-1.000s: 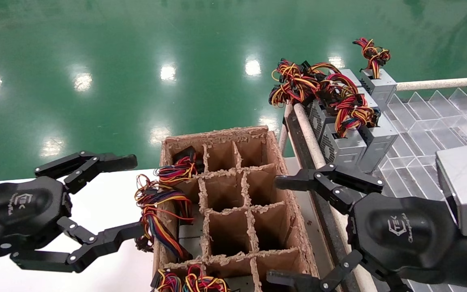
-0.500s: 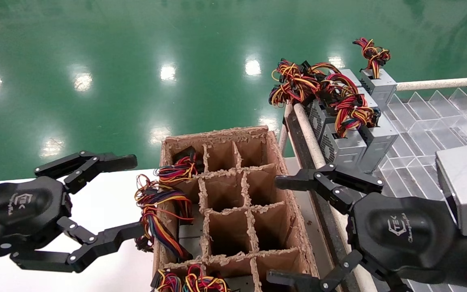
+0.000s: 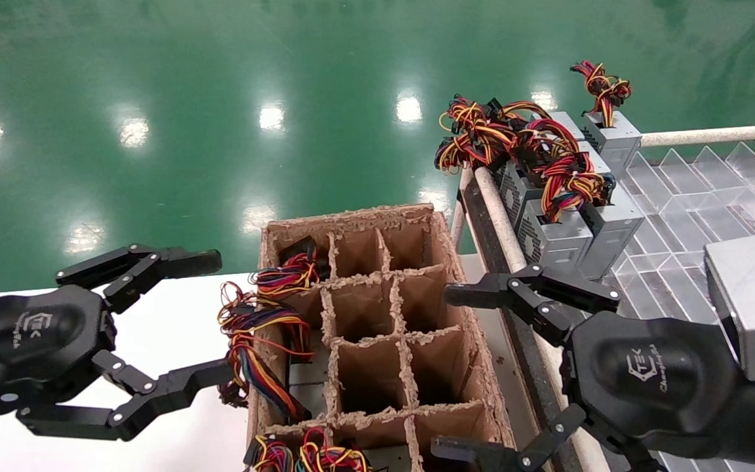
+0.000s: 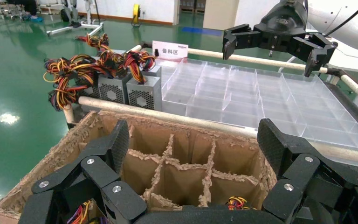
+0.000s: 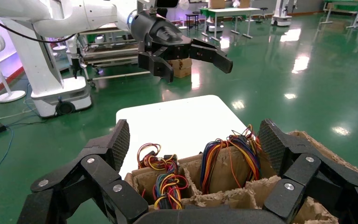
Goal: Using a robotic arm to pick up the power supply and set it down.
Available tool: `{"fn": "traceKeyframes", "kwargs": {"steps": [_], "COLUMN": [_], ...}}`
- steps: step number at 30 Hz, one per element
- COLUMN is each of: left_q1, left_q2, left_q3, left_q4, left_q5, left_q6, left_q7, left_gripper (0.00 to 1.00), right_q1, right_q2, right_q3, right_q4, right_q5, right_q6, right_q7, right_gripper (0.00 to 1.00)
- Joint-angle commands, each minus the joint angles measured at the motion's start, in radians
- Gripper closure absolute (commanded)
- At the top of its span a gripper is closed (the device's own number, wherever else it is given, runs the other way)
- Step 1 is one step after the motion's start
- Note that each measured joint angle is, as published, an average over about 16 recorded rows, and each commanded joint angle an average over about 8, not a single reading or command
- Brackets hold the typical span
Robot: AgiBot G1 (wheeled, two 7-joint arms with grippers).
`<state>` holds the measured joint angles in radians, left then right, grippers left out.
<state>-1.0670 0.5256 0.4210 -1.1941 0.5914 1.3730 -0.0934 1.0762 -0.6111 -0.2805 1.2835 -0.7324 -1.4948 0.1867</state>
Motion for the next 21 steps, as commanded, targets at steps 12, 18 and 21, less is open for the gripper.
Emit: {"fn": "traceKeyframes", "kwargs": {"steps": [12,18,21], "left_q1": [0.000,0.000,0.000], "left_q2": [0.000,0.000,0.000], "left_q3": [0.000,0.000,0.000], "left_q4": [0.000,0.000,0.000], "left_q5": [0.000,0.000,0.000], "left_q6": [0.000,0.000,0.000], "left_q7": [0.000,0.000,0.000], "left_gripper": [0.00,0.00,0.00], "right_q1": [0.000,0.000,0.000], "right_q2": [0.000,0.000,0.000], "right_q3": [0.000,0.000,0.000], "right_q4": [0.000,0.000,0.000], "right_q5": [0.000,0.000,0.000], "right_q6": [0.000,0.000,0.000], "right_q7": [0.000,0.000,0.000], "right_gripper": [0.00,0.00,0.00]}}
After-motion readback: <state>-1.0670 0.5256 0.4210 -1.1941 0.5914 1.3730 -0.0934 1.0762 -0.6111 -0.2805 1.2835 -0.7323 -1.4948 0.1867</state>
